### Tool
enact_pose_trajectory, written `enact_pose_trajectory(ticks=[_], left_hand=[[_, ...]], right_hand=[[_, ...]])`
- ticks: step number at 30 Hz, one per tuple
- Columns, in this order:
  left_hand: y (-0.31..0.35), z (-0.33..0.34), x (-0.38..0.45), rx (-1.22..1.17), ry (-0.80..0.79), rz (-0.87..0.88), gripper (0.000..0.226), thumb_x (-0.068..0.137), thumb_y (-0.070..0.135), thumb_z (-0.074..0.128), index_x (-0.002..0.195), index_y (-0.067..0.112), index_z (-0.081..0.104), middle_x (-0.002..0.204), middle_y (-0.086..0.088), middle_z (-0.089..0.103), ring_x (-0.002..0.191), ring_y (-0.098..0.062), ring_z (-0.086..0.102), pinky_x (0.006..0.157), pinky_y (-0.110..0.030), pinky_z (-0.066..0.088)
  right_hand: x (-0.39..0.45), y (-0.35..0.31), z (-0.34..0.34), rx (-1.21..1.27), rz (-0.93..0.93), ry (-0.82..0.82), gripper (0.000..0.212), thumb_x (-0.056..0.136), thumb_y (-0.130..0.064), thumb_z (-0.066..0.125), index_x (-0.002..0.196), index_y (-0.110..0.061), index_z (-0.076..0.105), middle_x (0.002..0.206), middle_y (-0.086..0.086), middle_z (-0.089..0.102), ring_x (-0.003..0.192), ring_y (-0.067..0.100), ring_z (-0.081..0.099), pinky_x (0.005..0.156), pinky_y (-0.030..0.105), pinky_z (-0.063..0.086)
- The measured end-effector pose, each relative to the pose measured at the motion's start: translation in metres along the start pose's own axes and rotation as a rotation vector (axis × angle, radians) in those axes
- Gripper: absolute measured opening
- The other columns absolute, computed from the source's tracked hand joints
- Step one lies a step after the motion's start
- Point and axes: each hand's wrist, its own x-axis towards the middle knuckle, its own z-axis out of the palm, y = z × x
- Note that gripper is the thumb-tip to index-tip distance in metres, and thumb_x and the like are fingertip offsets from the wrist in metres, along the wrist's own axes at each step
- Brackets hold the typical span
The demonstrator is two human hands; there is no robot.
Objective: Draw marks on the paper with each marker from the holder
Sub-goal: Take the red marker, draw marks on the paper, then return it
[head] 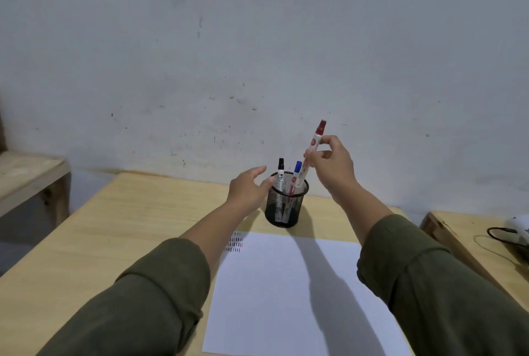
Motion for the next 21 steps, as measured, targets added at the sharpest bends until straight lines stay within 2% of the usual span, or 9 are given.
enact_pose_trajectory(ticks=[3,6,9,15,18,21], left_hand=[[-0.003,0.007,0.007,0.024,-0.023,-0.02,0.051,0.09,0.039,0.052,0.137,0.021,0.044,0.145,-0.004,0.045,0.135,-0.021,0.038,0.11,-0.031,0.028],[-0.004,0.012,0.012,0.055,-0.049,-0.015,0.053,0.09,0.04,0.052,0.139,0.021,0.041,0.147,-0.004,0.043,0.136,-0.021,0.037,0.11,-0.032,0.028],[-0.004,0.014,0.015,0.076,-0.081,0.0,0.054,0.09,0.039,0.052,0.139,0.021,0.041,0.148,-0.005,0.042,0.138,-0.022,0.035,0.111,-0.031,0.026],[-0.008,0.017,0.018,0.072,-0.101,-0.005,0.053,0.089,0.037,0.055,0.138,0.021,0.043,0.148,-0.005,0.041,0.139,-0.022,0.033,0.111,-0.029,0.026],[-0.01,0.018,0.019,0.034,-0.093,-0.025,0.051,0.087,0.036,0.057,0.136,0.021,0.046,0.145,-0.005,0.046,0.136,-0.021,0.038,0.107,-0.027,0.029],[-0.011,0.019,0.02,0.011,-0.088,-0.038,0.051,0.087,0.035,0.059,0.135,0.022,0.047,0.143,-0.005,0.048,0.134,-0.02,0.04,0.105,-0.026,0.031]], right_hand=[[0.009,0.005,0.009,-0.049,-0.015,0.031,0.011,0.09,-0.029,0.056,0.098,-0.022,0.054,0.086,0.005,0.07,0.083,0.021,0.067,0.07,0.029,0.043],[0.013,0.012,0.019,-0.118,-0.017,0.026,0.016,0.089,-0.028,0.058,0.098,-0.015,0.058,0.089,0.006,0.068,0.083,0.023,0.066,0.072,0.03,0.045],[0.014,0.018,0.026,-0.195,0.018,0.023,0.02,0.088,-0.023,0.06,0.099,-0.006,0.061,0.086,0.005,0.062,0.079,0.019,0.055,0.07,0.023,0.035],[0.018,0.03,0.035,-0.299,0.064,-0.036,0.021,0.085,-0.025,0.064,0.096,-0.007,0.064,0.082,0.001,0.06,0.081,0.018,0.054,0.071,0.025,0.036],[0.019,0.036,0.039,-0.33,0.074,-0.054,0.017,0.083,-0.027,0.067,0.087,-0.01,0.063,0.082,0.004,0.062,0.081,0.02,0.056,0.069,0.026,0.037],[0.02,0.045,0.044,-0.376,0.088,-0.053,0.021,0.078,-0.029,0.071,0.07,-0.015,0.058,0.085,0.007,0.064,0.094,0.028,0.059,0.067,0.029,0.037]])
